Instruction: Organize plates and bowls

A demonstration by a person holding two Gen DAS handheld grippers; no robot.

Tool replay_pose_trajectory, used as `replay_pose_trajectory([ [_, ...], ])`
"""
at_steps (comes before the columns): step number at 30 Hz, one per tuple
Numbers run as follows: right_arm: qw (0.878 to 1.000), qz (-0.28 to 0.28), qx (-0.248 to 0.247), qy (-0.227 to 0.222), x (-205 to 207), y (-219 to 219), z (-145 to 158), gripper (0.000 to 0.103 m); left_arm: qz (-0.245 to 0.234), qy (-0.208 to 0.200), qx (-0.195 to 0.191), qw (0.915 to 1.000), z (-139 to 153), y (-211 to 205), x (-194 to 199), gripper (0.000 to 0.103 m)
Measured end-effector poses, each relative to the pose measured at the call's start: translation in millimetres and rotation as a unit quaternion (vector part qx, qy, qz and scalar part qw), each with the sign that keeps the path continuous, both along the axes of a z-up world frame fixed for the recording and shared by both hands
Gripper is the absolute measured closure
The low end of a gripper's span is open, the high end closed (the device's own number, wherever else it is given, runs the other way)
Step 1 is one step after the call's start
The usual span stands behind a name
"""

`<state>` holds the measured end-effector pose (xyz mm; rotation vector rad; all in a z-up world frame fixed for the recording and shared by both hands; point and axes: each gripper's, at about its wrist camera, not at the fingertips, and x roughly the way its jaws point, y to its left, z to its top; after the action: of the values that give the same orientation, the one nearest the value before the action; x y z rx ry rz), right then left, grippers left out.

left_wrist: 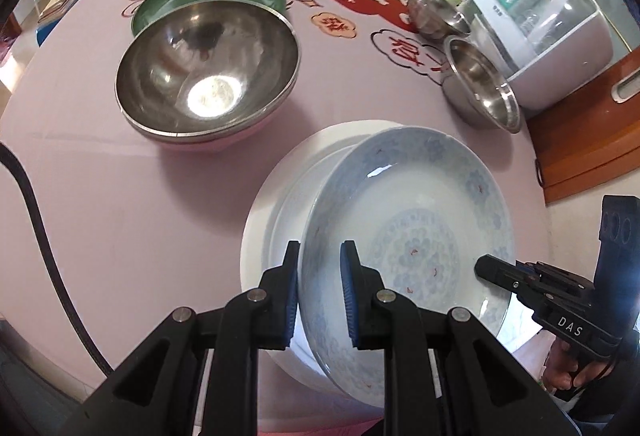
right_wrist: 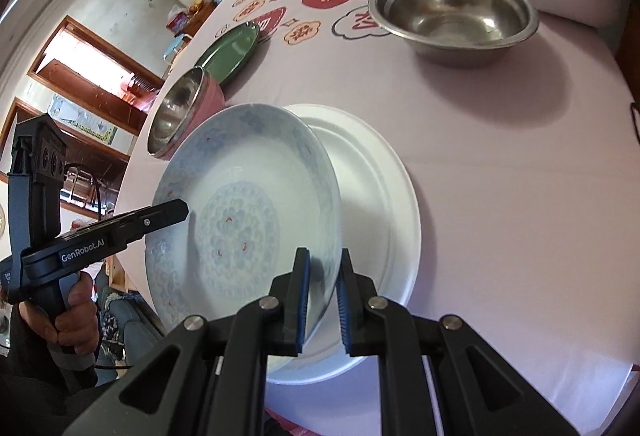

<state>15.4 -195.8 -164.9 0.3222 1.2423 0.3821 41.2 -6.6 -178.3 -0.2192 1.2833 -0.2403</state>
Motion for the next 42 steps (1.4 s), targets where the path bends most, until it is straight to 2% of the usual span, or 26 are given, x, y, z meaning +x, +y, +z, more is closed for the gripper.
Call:
replay_pose_trajectory([
  [5, 1.000, 0.009, 0.001, 0.014, 2, 2, -11, 0.090, 0.008, 0.004, 0.006, 0.9999, -12, 1, -1, 0.087],
  [20, 1.000, 0.019, -0.012, 0.015, 10, -4, -21, 0.090, 0.023, 0.019, 0.009, 0.9995, -38, -10, 7, 0.087],
  [31, 0.999, 0.036, -0.018, 0.012, 13, -1, -22, 0.090, 0.031, -0.004, 0.000, 0.9995, -37, -4, 2, 0.084],
  [42, 0.998, 0.048, -0.033, 0.007, 16, 4, -20, 0.088, 0.031, -0.008, -0.002, 0.9995, -37, -2, 0, 0.079],
])
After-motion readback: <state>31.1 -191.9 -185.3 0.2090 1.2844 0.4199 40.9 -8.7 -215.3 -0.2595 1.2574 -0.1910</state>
